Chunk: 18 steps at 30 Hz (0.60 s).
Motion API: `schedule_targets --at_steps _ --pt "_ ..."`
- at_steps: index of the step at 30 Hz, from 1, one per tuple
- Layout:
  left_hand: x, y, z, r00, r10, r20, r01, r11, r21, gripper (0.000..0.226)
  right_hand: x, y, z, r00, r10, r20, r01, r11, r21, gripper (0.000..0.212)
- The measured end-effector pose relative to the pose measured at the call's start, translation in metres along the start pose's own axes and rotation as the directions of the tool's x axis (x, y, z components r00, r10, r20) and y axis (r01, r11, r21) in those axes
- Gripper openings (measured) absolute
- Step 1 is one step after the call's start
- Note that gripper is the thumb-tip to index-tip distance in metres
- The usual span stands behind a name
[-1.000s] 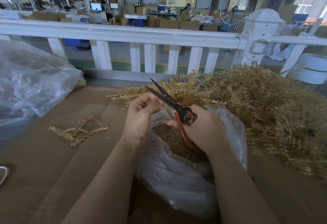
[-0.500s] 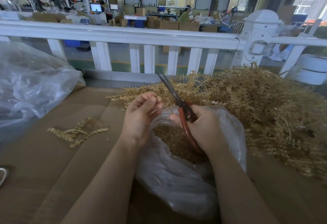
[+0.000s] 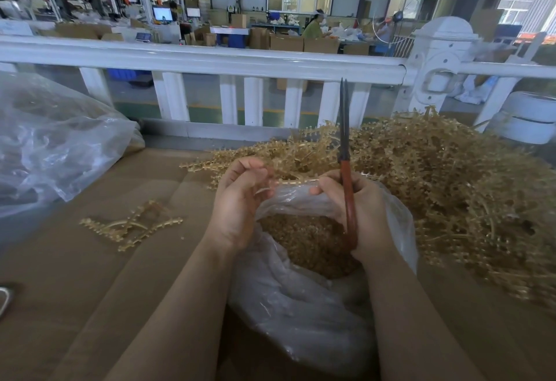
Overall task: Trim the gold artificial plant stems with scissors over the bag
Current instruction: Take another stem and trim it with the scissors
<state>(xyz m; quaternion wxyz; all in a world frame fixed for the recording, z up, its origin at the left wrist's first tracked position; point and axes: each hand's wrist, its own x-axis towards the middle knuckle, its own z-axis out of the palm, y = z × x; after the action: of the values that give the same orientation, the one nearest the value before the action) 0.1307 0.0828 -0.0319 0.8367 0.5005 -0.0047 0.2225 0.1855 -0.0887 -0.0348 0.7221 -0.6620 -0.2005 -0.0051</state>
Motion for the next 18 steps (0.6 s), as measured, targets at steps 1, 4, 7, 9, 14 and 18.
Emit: schedule_targets --at_steps 1,4,7,9,14,18 --pt "0.0008 0.0005 -0.0013 0.999 0.027 -0.036 -0.027 1.0 -0.001 0.017 -0.0006 -0.0012 -0.0003 1.0 0.004 0.004 -0.004 1.0 0.029 0.016" --pt "0.0017 0.0028 -0.0062 0.994 0.031 -0.1 -0.03 0.999 0.014 0.037 -0.0005 -0.0024 -0.0022 0.999 -0.026 0.02 0.024 0.994 0.109 0.008" --pt "-0.0001 0.0043 -0.005 0.996 -0.061 -0.058 0.068 0.989 0.131 0.068 -0.0003 -0.0021 -0.0055 0.998 -0.033 0.055 0.024 0.985 0.171 0.009" --pt "-0.0031 0.0038 -0.0026 0.988 -0.156 0.005 0.152 0.97 0.19 0.073 0.0013 -0.0022 -0.0071 0.997 -0.019 0.075 0.005 0.981 0.193 0.019" --pt "-0.0073 0.0039 0.0001 0.938 -0.291 0.191 0.23 0.93 0.286 0.079 0.0002 -0.0059 -0.0035 0.995 -0.002 0.102 -0.02 0.976 0.217 0.03" --pt "-0.0072 0.0037 -0.0008 0.921 -0.283 0.268 0.189 0.925 0.328 0.051 0.0 -0.0068 -0.0007 0.997 0.025 0.069 -0.04 0.973 0.227 0.04"
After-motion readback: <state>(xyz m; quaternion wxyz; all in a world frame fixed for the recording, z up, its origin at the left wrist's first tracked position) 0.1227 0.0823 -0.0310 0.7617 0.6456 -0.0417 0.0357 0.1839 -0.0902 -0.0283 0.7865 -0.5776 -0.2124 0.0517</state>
